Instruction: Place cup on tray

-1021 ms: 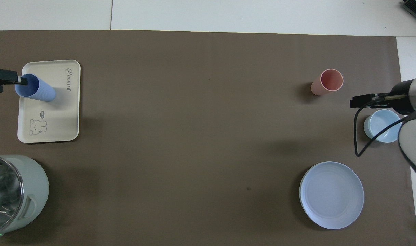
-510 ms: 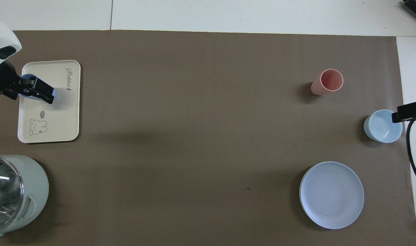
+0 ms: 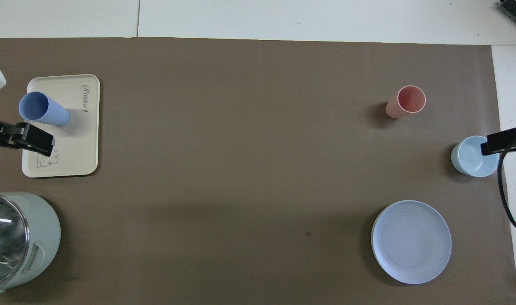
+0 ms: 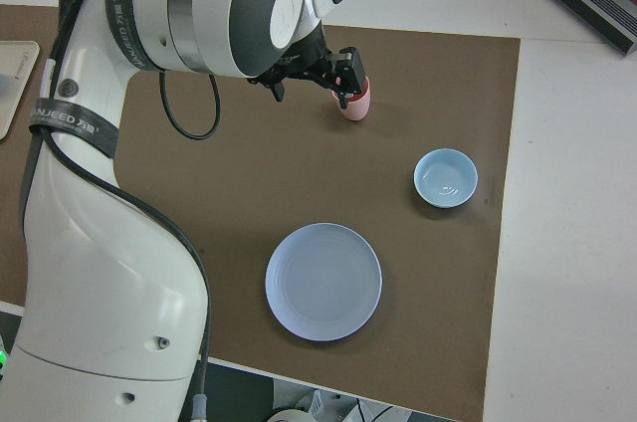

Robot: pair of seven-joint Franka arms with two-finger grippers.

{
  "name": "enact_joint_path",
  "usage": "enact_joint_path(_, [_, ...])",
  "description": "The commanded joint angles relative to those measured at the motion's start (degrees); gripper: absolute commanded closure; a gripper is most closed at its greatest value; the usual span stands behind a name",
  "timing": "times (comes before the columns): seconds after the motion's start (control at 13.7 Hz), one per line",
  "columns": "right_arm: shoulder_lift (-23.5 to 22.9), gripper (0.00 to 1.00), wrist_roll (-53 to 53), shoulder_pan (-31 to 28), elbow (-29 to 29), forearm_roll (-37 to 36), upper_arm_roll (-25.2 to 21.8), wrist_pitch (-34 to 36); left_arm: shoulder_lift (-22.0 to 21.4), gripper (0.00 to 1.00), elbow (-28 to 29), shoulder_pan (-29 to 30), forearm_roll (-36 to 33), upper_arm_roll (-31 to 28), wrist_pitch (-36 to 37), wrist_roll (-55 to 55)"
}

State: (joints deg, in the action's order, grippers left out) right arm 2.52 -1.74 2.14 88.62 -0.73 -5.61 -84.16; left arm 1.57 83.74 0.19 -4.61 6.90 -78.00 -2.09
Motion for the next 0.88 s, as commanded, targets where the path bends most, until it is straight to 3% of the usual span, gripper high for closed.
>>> enact_joint_path(0.0, [0.21,0.0,1.3,-0.03,-0.81,-1.03,0.78,1.02,-1.83,0.0,2.49,-0.19,4.31,-0.57,-1.54,1.03])
enact_joint_path(0.15, [0.38,0.0,1.38,-0.03,-0.81,-0.33,1.39,1.72,-2.36,0.0,2.4,0.25,7.24,-1.1,-1.72,1.38])
enact_joint_path(0.8, [1.26,0.0,0.94,-0.03,0.06,-0.24,1.92,1.99,-2.62,0.0,2.92,0.52,6.89,-1.28,-5.85,1.12])
